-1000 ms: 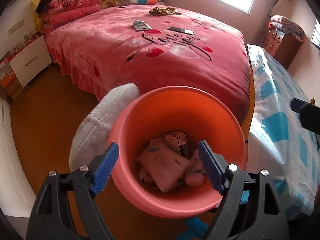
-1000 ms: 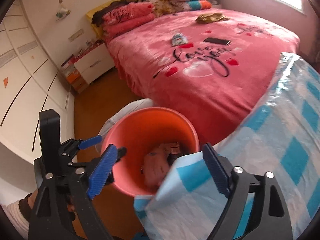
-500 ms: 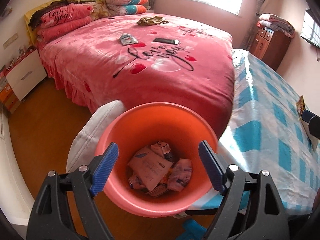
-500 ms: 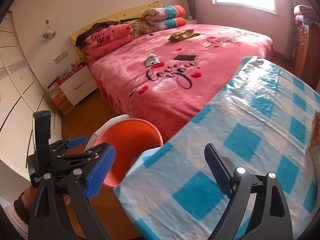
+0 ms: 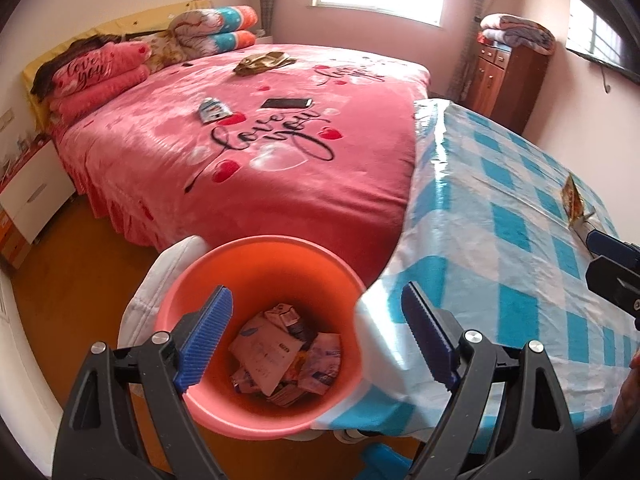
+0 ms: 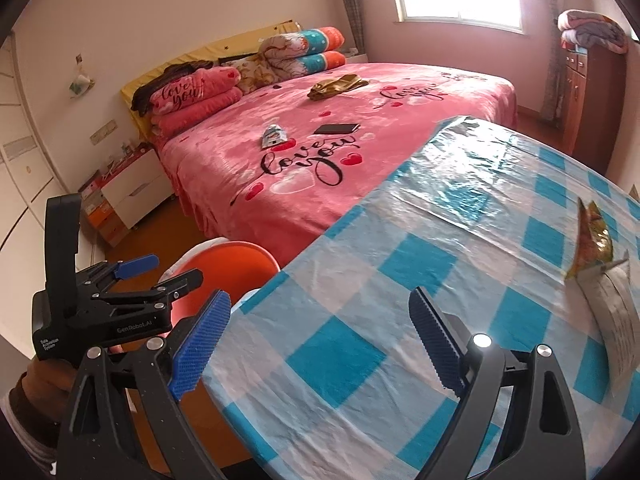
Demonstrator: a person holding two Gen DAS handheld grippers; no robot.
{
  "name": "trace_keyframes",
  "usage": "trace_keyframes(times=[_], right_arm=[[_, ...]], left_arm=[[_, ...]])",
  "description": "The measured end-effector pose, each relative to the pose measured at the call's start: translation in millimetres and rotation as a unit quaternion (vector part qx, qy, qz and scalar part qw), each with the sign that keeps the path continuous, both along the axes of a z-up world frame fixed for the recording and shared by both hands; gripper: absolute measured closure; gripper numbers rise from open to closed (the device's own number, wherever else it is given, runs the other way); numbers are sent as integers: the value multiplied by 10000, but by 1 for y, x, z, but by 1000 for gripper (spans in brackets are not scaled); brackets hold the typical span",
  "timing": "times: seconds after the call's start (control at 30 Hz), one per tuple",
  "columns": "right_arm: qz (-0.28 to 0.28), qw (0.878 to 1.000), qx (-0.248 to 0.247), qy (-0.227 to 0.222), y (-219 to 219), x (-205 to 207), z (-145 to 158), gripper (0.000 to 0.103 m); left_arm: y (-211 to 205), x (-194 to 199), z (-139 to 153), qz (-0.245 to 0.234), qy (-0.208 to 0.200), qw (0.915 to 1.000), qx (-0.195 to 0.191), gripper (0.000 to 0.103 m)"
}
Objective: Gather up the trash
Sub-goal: 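Move both open tools back over the snack packet and paper bag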
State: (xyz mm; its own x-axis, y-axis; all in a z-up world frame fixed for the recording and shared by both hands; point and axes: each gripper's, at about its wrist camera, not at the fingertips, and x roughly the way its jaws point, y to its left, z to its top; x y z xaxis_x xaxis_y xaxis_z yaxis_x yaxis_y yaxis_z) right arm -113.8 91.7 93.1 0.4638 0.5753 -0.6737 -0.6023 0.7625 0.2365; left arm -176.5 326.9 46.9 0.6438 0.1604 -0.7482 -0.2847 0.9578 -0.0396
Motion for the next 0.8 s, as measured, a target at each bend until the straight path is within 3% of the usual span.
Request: trace_keyframes(times=[0.8], right_arm=[[-877,9957,264,-153,-88,-14,14,9]], left_arm=[[-100,12,23,-1164,-139,9925,338,10]])
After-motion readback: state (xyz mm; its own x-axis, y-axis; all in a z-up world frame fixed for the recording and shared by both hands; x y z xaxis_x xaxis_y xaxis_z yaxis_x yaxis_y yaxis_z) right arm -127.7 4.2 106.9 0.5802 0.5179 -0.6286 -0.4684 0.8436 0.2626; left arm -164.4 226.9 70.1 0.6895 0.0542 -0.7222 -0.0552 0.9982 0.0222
